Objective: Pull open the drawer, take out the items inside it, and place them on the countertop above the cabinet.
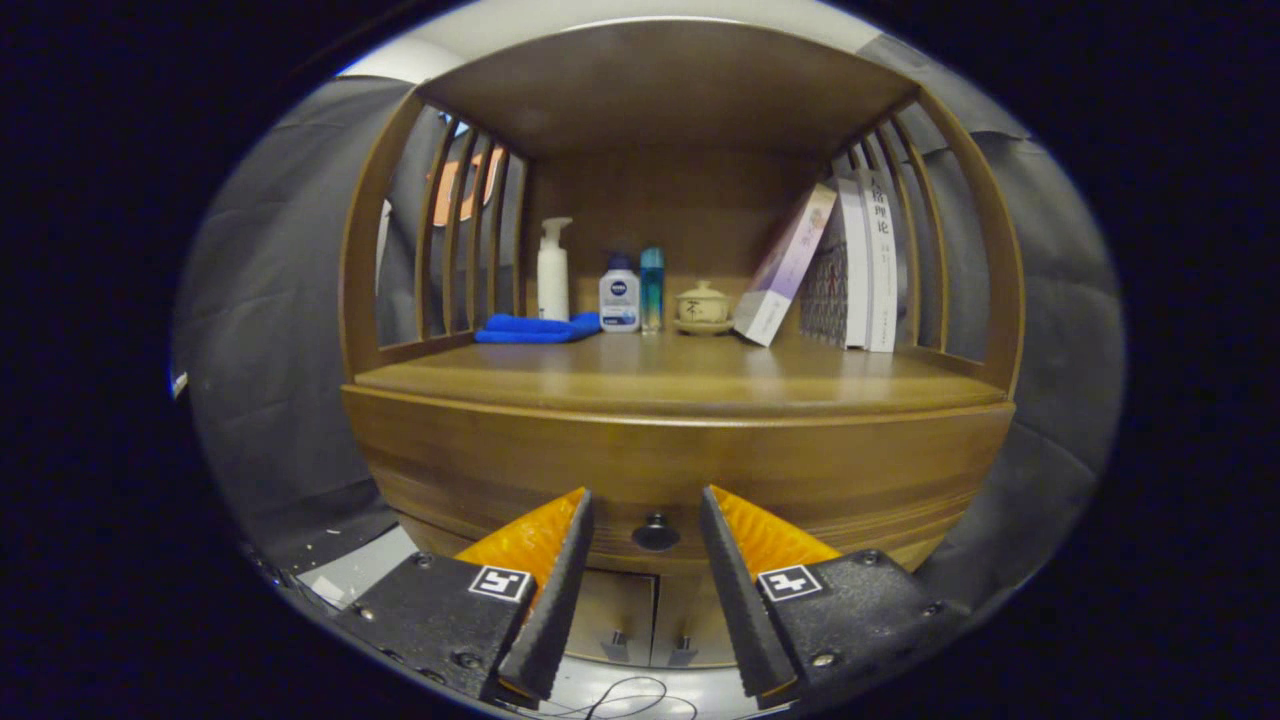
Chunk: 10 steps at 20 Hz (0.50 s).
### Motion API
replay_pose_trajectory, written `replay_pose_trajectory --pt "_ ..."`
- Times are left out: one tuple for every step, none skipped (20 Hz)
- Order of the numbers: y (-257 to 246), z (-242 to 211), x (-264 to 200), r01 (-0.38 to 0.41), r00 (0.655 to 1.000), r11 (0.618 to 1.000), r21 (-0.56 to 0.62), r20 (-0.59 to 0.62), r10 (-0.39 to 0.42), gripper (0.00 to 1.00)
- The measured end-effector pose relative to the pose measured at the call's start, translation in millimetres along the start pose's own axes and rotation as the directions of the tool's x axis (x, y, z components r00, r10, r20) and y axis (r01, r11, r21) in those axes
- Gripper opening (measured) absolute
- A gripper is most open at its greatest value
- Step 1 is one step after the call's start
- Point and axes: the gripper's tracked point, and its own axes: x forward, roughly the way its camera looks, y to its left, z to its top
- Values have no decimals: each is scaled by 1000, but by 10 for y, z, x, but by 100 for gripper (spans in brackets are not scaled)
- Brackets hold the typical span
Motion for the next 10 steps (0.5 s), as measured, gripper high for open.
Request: replay_pose_trajectory --pt "-18 -59 33 10 1000 1000 -5 -11 -10 67" --pt "-16 -133 125 10 1000 1000 -7 -16 -10 61" --pt "-1 -163 191 17 1000 1000 -11 -21 -17 58" --pt "11 -164 212 19 1000 1000 -12 -13 -19 55" --pt "19 -142 222 22 1000 1000 -14 -5 -22 54" --pt "0 -130 233 31 1000 999 -15 -1 -31 48" --pt "-18 -130 232 46 999 999 -11 1 -46 43" --pt "-26 -131 248 57 998 998 -5 5 -57 38" --pt "-23 -120 255 63 998 998 -1 11 -63 34" --pt "-18 -130 245 68 998 998 3 14 -68 31"
